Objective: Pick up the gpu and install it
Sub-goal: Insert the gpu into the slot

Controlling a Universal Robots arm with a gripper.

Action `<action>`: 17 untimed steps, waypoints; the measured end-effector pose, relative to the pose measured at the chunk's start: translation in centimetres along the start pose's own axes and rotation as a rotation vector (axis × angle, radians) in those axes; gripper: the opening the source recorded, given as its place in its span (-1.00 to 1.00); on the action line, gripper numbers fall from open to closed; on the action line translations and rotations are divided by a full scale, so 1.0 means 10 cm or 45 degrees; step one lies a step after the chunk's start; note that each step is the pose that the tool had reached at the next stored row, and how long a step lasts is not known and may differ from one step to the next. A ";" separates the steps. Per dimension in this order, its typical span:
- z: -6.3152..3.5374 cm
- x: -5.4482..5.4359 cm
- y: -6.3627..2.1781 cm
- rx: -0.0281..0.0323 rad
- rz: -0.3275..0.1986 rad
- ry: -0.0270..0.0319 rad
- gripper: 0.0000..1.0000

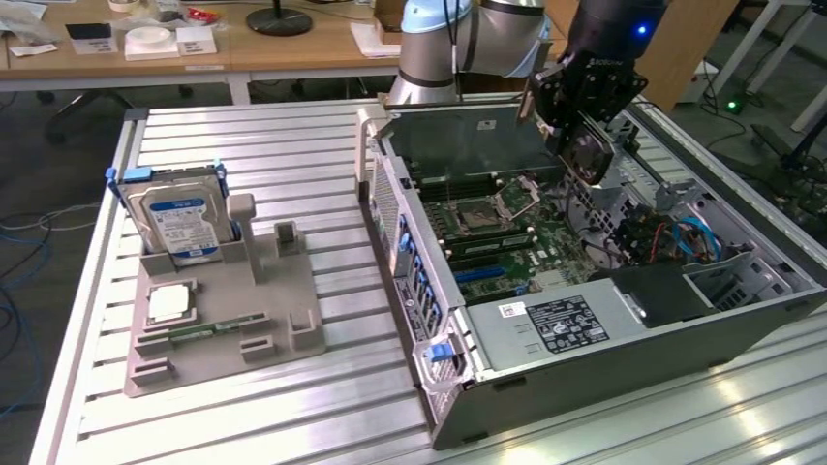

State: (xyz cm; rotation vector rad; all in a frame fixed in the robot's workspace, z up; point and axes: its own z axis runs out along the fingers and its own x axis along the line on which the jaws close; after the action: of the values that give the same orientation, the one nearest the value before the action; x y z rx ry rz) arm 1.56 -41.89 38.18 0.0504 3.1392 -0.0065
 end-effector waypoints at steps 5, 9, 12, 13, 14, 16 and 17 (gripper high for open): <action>0.000 0.00 0.000 -0.0002 -0.012 0.0000 -0.40; 0.000 0.00 0.000 -0.0002 -0.029 -0.0001 -0.40; 0.000 0.00 0.000 -0.0002 -0.035 -0.0001 -0.40; 0.000 0.00 0.000 -0.0002 -0.037 -0.0001 -0.40; 0.000 0.00 0.000 -0.0002 -0.039 -0.0001 -0.40; 0.000 0.00 0.000 -0.0002 -0.044 -0.0001 -0.40; 0.000 0.00 0.000 -0.0003 -0.046 -0.0002 -0.40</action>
State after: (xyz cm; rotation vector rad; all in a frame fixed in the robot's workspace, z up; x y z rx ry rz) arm 1.57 -41.89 38.18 -0.0057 3.1395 -0.0062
